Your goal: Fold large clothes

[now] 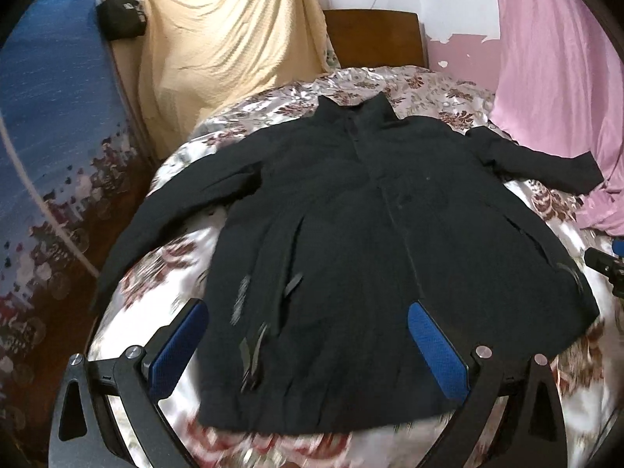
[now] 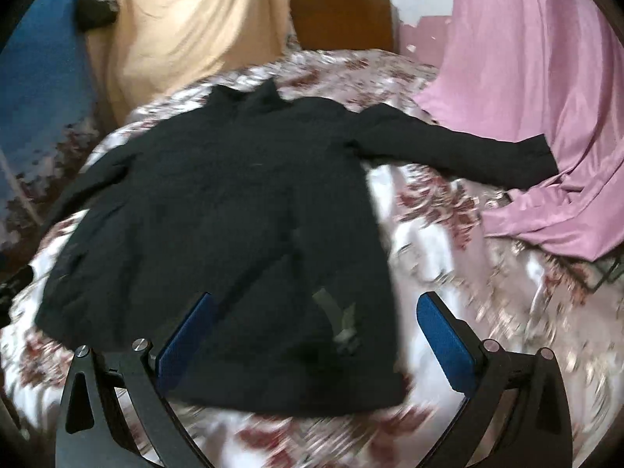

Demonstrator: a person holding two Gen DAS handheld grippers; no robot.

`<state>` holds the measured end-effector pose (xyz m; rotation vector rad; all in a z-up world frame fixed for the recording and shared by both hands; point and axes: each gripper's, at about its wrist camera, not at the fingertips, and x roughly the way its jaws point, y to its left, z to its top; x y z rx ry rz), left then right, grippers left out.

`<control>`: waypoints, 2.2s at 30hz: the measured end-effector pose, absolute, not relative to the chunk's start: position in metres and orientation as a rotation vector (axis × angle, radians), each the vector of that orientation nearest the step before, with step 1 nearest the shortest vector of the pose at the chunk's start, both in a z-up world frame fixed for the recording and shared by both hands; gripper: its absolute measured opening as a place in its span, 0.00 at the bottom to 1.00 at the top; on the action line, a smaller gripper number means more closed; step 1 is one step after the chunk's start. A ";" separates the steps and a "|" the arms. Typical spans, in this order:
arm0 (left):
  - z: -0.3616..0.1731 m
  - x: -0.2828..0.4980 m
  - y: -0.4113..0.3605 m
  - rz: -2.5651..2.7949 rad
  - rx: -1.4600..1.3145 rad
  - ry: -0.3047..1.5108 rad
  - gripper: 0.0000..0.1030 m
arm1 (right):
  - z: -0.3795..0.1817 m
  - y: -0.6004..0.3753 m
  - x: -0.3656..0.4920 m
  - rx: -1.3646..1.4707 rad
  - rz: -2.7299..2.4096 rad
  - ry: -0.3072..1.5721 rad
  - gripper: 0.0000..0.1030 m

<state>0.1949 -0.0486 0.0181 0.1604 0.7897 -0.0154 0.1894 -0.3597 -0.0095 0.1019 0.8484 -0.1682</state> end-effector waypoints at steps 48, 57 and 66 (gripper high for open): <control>-0.112 0.451 -0.187 -0.176 0.065 0.909 1.00 | -0.123 -0.724 0.356 0.913 -0.684 0.517 0.08; -0.089 0.459 -0.163 -0.261 -0.040 0.918 1.00 | -0.017 -0.624 0.392 0.459 -0.475 0.383 0.05; -0.046 0.477 -0.115 -0.343 -0.178 0.903 1.00 | 0.053 -0.475 0.440 0.186 -0.037 0.352 0.05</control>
